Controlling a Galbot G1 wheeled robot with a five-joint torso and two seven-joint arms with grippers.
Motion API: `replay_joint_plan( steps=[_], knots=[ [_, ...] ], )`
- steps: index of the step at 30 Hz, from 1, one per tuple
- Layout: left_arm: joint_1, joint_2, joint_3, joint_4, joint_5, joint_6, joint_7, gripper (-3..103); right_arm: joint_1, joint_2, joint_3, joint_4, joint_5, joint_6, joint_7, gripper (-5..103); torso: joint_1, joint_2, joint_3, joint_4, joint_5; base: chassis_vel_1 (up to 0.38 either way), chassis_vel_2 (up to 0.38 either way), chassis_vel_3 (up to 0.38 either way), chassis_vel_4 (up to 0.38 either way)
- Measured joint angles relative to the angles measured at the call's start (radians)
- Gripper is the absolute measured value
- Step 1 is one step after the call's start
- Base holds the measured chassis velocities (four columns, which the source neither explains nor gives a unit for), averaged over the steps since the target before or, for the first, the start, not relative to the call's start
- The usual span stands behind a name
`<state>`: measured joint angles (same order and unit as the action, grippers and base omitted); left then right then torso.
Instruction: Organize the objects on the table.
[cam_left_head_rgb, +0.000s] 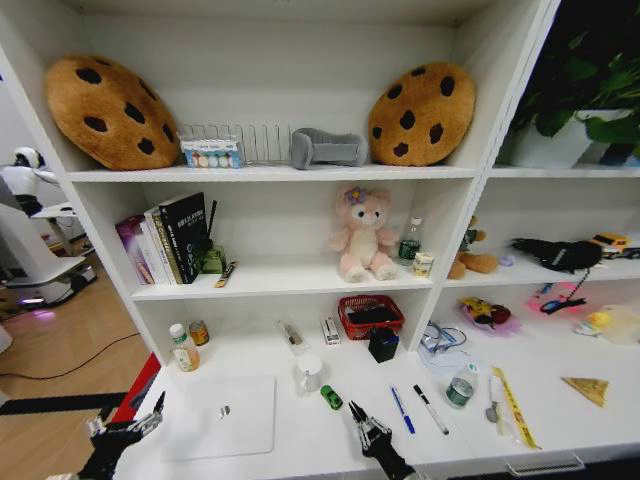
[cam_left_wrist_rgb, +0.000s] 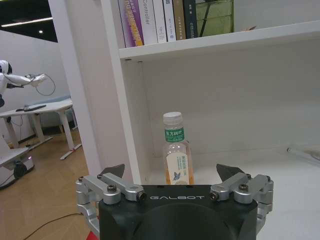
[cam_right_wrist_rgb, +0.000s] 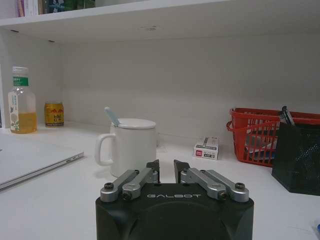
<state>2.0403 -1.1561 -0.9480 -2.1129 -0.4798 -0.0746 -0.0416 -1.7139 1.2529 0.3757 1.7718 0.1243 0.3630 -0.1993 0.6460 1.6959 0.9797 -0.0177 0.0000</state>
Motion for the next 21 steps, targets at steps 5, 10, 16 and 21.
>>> replay_joint_plan(
  steps=[5, 10, 16, 21],
  knots=[
    [0.003, 0.003, -0.007, -0.003, -0.002, 0.0, 0.0, 100, 0.055, -0.003, -0.02, -0.049, 0.004, -0.014, 0.014, 36, 0.0, 0.0, 0.0, 0.0001, 0.0, 0.0, 0.0, 0.0, 0.0],
    [0.003, 0.005, -0.011, -0.003, -0.004, 0.0, 0.0, 100, 0.09, -0.009, -0.037, -0.085, 0.011, -0.02, 0.018, 52, 0.0, 0.0, 0.0, -0.0001, 0.0, 0.0, 0.0, 0.0, 0.0],
    [0.004, 0.003, -0.011, -0.002, -0.003, 0.0, 0.0, 100, 0.124, -0.011, -0.067, -0.108, 0.011, -0.03, 0.017, 74, 0.0, 0.0, 0.0, 0.0, 0.0, 0.0, 0.0, 0.0, 0.0],
    [0.006, 0.002, -0.019, -0.003, -0.005, 0.001, 0.0, 100, 0.15, -0.019, -0.093, -0.123, 0.011, -0.041, 0.018, 98, 0.0, 0.0, 0.0, 0.0, 0.0, 0.0, 0.0, 0.0, 0.0]
  ],
)
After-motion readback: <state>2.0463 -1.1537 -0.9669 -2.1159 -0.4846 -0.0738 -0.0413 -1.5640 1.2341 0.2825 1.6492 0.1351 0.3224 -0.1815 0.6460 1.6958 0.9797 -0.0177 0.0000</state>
